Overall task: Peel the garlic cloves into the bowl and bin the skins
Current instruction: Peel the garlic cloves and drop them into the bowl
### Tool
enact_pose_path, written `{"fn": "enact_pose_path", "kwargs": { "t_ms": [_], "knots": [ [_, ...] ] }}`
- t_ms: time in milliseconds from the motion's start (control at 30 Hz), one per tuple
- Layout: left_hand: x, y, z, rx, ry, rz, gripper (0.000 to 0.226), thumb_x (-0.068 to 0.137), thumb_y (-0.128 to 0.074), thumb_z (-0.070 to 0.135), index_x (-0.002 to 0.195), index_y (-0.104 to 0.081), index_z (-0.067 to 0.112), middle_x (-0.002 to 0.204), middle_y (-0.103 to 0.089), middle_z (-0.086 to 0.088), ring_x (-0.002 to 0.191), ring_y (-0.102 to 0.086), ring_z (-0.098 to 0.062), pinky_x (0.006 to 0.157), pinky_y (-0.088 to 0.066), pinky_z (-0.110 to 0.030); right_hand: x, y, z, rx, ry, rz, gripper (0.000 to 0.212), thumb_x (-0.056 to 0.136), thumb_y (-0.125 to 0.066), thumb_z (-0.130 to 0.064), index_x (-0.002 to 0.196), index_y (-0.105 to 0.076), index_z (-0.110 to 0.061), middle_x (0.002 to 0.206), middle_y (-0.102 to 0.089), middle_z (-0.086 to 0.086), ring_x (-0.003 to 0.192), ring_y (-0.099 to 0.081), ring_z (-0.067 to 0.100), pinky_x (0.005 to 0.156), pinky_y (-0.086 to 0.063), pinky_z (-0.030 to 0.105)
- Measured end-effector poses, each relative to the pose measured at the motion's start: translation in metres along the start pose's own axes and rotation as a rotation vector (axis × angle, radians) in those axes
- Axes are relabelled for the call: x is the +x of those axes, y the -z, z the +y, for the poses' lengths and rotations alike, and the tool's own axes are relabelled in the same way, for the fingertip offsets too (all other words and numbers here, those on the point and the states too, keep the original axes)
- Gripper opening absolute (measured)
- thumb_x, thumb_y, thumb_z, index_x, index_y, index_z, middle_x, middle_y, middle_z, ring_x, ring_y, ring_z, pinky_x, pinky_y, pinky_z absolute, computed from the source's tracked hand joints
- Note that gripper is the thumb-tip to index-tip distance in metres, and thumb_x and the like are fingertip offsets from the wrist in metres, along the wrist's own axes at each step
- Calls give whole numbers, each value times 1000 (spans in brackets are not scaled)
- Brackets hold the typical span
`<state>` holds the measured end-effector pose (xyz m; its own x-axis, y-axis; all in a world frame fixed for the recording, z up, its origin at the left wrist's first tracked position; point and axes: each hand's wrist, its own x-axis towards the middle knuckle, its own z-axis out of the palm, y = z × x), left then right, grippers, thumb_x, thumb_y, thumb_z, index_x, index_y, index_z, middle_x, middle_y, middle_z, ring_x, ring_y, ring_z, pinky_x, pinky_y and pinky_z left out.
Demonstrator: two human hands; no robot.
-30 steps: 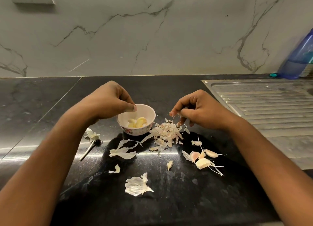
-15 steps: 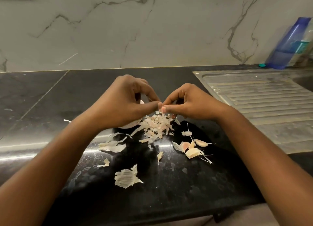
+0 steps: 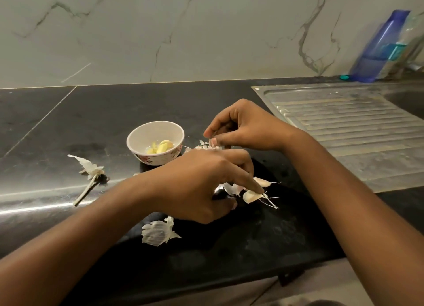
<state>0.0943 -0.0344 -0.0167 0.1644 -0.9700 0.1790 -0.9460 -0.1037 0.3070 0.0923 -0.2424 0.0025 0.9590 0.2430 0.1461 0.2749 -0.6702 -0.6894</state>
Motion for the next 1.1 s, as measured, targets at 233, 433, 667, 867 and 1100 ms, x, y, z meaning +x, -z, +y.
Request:
{"fn": "enact_pose_path", "kwargs": {
  "t_ms": [233, 433, 667, 867, 1100],
  "knots": [
    [0, 2, 3, 63, -30, -12, 34, 99, -70, 37, 133, -68, 40, 123, -57, 22, 106, -59, -2, 80, -50, -21, 1, -1, 0, 11, 1, 29, 11, 93, -80, -12, 104, -84, -13, 84, -81, -1, 76, -78, 16, 74, -61, 24],
    [3, -2, -3, -67, -11, 76, 25, 104, -66, 32, 127, -74, 31, 118, -64, 15, 106, -65, -8, 83, -57, -35, -1, -1, -1, 23, 5, 44, 9, 96, -79, -18, 101, -85, -13, 84, -81, -2, 73, -75, 10, 67, -56, 19],
    [-4, 19, -24, -240, 142, 433, 17, 99, -73, 20, 114, -80, 25, 101, -72, 7, 75, -67, -23, 66, -55, -48, -3, 4, 0, 158, -22, 28, 7, 88, -81, -8, 94, -83, -11, 72, -73, 11, 62, -60, 15, 59, -48, 31],
    [-14, 41, -38, -180, 233, 556, 16, 98, -73, 20, 112, -81, 24, 97, -76, 10, 76, -69, -21, 70, -59, -44, -7, 14, -6, 271, -104, -27, 22, 102, -58, 1, 106, -79, -3, 102, -81, 16, 86, -79, 33, 59, -52, 32],
    [-17, 44, -41, -290, 308, 601, 15, 95, -76, 11, 110, -81, 15, 89, -80, 2, 78, -78, -18, 77, -66, -37, -8, 15, -10, 407, -121, -107, 30, 99, -70, -25, 111, -77, 1, 103, -79, 18, 83, -71, 30, 56, -51, 26]
  ]
}}
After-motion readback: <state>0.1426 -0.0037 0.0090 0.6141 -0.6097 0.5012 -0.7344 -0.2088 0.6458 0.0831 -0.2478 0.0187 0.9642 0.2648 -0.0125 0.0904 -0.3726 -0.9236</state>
